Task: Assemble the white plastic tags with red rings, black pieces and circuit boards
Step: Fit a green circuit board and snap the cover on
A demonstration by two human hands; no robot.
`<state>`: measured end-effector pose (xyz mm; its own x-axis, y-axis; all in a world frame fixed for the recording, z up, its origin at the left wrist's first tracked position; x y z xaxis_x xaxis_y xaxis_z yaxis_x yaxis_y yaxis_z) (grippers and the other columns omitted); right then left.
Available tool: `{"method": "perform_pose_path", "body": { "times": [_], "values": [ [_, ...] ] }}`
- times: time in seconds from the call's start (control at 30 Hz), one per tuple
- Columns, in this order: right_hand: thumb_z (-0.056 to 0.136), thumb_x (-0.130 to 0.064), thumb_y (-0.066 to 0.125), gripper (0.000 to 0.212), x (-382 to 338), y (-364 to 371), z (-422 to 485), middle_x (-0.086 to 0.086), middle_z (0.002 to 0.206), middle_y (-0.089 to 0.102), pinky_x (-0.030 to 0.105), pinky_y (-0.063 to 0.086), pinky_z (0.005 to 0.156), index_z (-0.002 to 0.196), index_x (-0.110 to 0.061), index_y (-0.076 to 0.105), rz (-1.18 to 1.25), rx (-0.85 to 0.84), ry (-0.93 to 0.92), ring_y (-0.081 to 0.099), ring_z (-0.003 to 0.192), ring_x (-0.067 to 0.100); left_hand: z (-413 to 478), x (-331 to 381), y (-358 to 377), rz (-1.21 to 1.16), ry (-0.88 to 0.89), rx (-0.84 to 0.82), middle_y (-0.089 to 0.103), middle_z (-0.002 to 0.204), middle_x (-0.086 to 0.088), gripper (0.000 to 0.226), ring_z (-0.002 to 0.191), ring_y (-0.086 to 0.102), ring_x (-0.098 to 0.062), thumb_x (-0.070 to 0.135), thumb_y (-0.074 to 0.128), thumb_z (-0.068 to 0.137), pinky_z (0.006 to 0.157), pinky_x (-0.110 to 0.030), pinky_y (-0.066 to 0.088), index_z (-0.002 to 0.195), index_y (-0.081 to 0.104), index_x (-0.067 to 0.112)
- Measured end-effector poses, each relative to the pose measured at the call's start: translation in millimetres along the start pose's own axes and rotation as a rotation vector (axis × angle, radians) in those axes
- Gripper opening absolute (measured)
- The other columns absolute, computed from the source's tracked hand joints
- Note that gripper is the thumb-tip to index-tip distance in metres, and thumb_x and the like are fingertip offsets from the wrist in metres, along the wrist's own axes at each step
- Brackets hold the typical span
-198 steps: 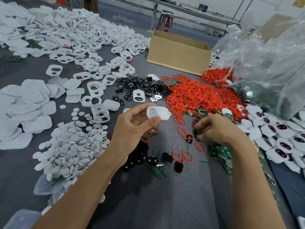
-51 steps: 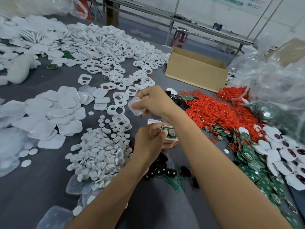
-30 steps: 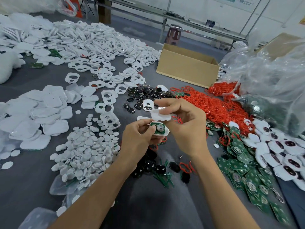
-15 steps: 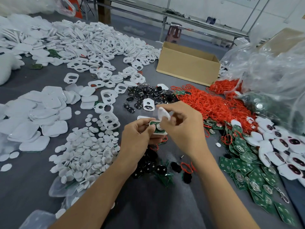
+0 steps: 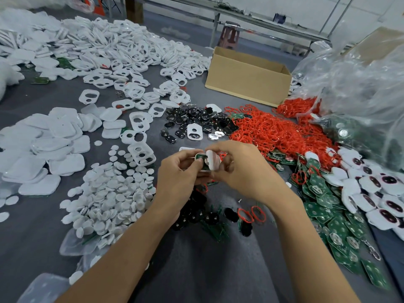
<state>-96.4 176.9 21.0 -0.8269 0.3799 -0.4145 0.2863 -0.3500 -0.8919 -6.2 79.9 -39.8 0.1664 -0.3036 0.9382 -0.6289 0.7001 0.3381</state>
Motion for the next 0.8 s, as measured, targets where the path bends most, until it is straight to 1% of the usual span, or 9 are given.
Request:
{"method": "perform_pose_path", "body": {
  "times": [0.07,0.13,0.2,0.23,0.3,0.4,0.57,0.67,0.8],
  "values": [
    [0.072,-0.009,0.079,0.039,2.3,-1.3,-0.4,-0.022,0.071,0.05,0.005,0.036,0.06,0.108,-0.02,0.07,0.02,0.028,-0.006,0.049,0.062,-0.009,0.0,-0.2,-0.4,0.006,0.001,0.005,0.075,0.083,-0.016,0.017,0.063,0.073,-0.021,-0.005,0.054,0.095,0.058,-0.024,0.057,0.101,0.069,0.002],
    [0.071,-0.018,0.082,0.039,4.9,-1.0,0.0,-0.019,0.071,0.05,0.012,0.036,0.059,0.108,-0.024,0.07,-0.015,0.079,-0.016,0.048,0.061,0.0,0.1,-0.5,-1.2,0.021,0.0,0.009,0.075,0.082,-0.013,0.017,0.065,0.073,-0.021,-0.003,0.056,0.094,0.059,-0.024,0.058,0.099,0.069,0.007],
    [0.073,-0.026,0.08,0.044,7.2,1.1,1.2,-0.018,0.071,0.044,0.027,0.038,0.063,0.115,-0.026,0.067,-0.104,0.089,-0.019,0.041,0.065,0.006,0.6,-0.6,-2.0,0.024,-0.005,0.008,0.075,0.079,-0.011,0.016,0.066,0.073,-0.021,-0.001,0.058,0.094,0.061,-0.025,0.058,0.099,0.069,0.009],
    [0.075,-0.029,0.079,0.048,7.8,2.8,1.2,-0.018,0.072,0.042,0.03,0.039,0.066,0.121,-0.027,0.065,-0.14,0.079,-0.014,0.04,0.069,0.008,0.6,-0.5,-2.3,0.025,-0.004,0.003,0.075,0.079,-0.011,0.015,0.065,0.072,-0.02,0.001,0.059,0.094,0.062,-0.026,0.058,0.1,0.069,0.009],
    [0.076,-0.03,0.077,0.053,8.6,5.6,0.1,-0.016,0.081,0.049,0.033,0.046,0.07,0.126,-0.026,0.061,-0.162,0.075,-0.008,0.044,0.074,0.011,0.8,-0.3,-2.3,0.015,0.0,-0.008,0.075,0.077,-0.009,0.014,0.065,0.072,-0.019,0.002,0.058,0.095,0.062,-0.025,0.058,0.1,0.069,0.01],
    [0.074,-0.029,0.078,0.05,9.2,6.6,-0.9,-0.004,0.102,0.069,0.039,0.052,0.074,0.122,-0.028,0.061,-0.14,0.121,0.013,0.061,0.079,0.023,0.5,0.6,-2.1,-0.035,0.001,-0.017,0.075,0.075,-0.007,0.017,0.064,0.072,-0.017,0.003,0.055,0.097,0.061,-0.023,0.058,0.097,0.069,0.013],
    [0.073,-0.028,0.079,0.041,10.9,7.6,2.0,-0.007,0.098,0.071,0.038,0.052,0.075,0.111,-0.029,0.066,-0.045,0.095,0.024,0.064,0.081,0.017,1.7,1.5,-2.1,-0.08,-0.034,-0.05,0.075,0.08,-0.008,0.023,0.068,0.072,-0.015,0.004,0.048,0.101,0.067,-0.026,0.06,0.1,0.07,0.011],
    [0.071,-0.026,0.08,0.037,11.7,6.4,1.7,-0.008,0.095,0.07,0.035,0.052,0.074,0.106,-0.029,0.069,0.002,0.104,0.031,0.062,0.078,0.01,2.2,1.2,-2.2,-0.072,-0.033,-0.052,0.075,0.083,-0.009,0.021,0.068,0.071,-0.016,0.001,0.049,0.099,0.067,-0.027,0.06,0.103,0.07,0.005],
    [0.069,-0.022,0.083,0.033,12.7,5.7,1.7,-0.011,0.092,0.069,0.013,0.048,0.064,0.1,-0.028,0.07,0.099,0.107,0.042,0.059,0.074,-0.006,1.7,0.2,-3.0,-0.035,-0.015,-0.045,0.075,0.087,-0.013,0.021,0.069,0.071,-0.018,-0.001,0.05,0.098,0.067,-0.026,0.06,0.108,0.068,-0.001]
  ]
}}
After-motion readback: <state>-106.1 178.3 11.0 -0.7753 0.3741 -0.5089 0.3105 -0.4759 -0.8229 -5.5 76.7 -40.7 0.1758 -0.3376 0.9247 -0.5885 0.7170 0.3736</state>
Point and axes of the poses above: each hand's wrist, its own z-axis towards the middle knuckle, its own y-axis out of the palm, x = y × z, the point moved 1 cm from there along z, towards the middle knuckle
